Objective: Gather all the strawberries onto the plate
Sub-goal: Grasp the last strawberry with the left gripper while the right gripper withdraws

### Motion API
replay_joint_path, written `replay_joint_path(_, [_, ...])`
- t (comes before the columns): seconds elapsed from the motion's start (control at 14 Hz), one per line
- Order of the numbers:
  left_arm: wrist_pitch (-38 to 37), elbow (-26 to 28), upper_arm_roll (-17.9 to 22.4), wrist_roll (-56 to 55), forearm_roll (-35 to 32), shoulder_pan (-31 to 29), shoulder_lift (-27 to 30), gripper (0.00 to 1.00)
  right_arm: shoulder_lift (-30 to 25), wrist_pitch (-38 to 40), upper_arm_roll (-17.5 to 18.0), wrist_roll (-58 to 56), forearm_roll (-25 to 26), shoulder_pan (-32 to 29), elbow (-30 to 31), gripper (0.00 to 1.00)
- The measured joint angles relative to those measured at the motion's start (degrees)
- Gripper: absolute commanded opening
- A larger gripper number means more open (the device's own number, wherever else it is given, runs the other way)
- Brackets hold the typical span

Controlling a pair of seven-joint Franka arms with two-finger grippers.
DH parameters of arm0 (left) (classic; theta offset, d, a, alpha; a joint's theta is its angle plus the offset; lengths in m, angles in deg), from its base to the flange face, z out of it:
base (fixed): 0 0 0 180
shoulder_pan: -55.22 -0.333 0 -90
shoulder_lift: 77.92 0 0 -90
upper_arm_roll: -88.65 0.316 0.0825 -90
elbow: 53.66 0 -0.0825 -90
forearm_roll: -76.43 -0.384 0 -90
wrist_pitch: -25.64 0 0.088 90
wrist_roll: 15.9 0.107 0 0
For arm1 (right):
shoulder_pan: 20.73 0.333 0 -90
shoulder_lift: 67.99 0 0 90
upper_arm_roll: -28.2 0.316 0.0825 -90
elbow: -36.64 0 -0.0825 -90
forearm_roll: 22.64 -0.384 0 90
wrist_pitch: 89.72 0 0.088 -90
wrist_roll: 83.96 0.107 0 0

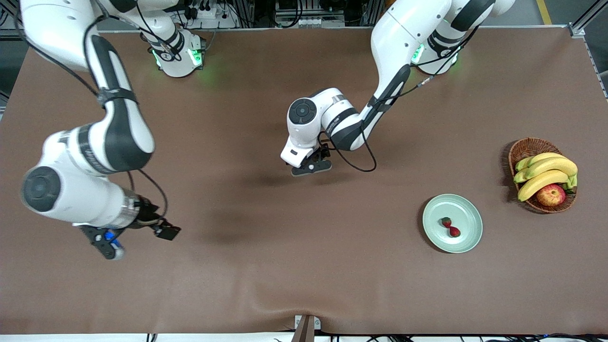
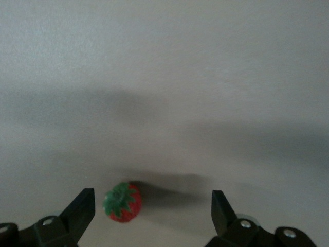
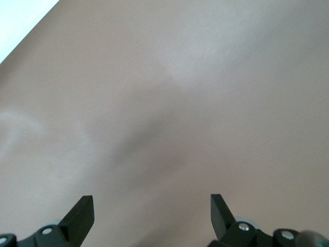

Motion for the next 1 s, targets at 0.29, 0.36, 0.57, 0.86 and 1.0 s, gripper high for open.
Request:
replay_joint_path(0.29, [0.61, 1.23, 0.21, -0.78, 1.03, -1.1, -0.26, 1.0, -4.44, 7.57, -0.01, -12.35, 1.62, -4.33, -0.08, 1.0])
replay_joint_path(0.36, [0.62, 1.26, 0.21, -1.6, 1.82, -1.14, -0.26, 1.0, -6.0, 10.22, 0.0, -13.9, 2.79, -4.46, -0.08, 1.0])
replay_joint_path(0.57, [0.62, 2.17, 0.14, -2.4, 2.98, -1.04, -0.28, 1.0, -12.02, 15.38, 0.35, -16.92, 3.78, -4.43, 1.19, 1.0])
replay_joint_path(0.86, [0.64, 3.15, 0.07, -2.85, 2.99, -1.01, -0.28, 0.43, -24.51, 12.87, 0.73, -18.33, 4.01, -4.41, 13.01, 1.0])
replay_joint_path(1.0, [0.65, 3.27, 0.05, -3.05, 3.0, -1.02, -0.28, 0.16, -30.95, 9.74, 0.78, -19.79, 4.1, -4.41, 20.88, 1.0])
